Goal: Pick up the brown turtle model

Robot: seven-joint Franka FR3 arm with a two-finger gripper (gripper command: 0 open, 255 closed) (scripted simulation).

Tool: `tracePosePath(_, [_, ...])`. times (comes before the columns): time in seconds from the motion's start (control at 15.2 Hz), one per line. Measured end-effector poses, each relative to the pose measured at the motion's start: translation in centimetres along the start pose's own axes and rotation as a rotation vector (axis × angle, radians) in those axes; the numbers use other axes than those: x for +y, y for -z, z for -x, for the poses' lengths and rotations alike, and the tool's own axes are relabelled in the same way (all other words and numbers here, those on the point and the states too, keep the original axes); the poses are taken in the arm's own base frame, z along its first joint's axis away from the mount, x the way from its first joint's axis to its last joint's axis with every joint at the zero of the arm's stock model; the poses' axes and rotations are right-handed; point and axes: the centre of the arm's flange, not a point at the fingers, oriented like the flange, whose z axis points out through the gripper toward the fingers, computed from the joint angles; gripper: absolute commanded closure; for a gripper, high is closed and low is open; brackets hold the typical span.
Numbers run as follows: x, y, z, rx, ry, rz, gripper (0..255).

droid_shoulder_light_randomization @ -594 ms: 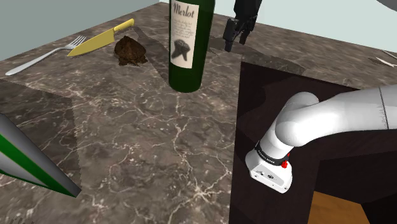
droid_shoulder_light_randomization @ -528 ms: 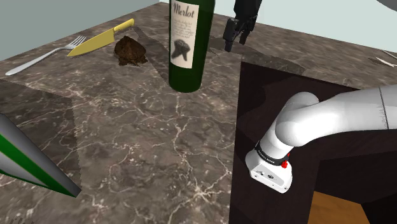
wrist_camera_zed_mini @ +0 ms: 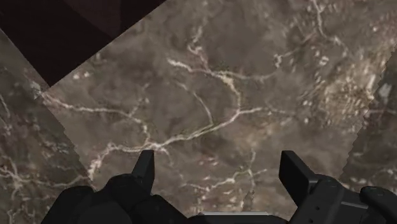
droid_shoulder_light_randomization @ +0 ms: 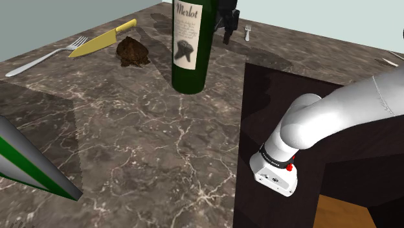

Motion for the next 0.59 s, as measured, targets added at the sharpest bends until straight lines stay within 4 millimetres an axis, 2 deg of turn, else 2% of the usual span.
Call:
tracePosePath(0.33, [-5.4,0.8,-3.9,-0.045,-0.067,-0.038,0])
tracePosePath(0.59, [-8.8,1.0,-7.5,-0.082,-0.121,-0.068,0])
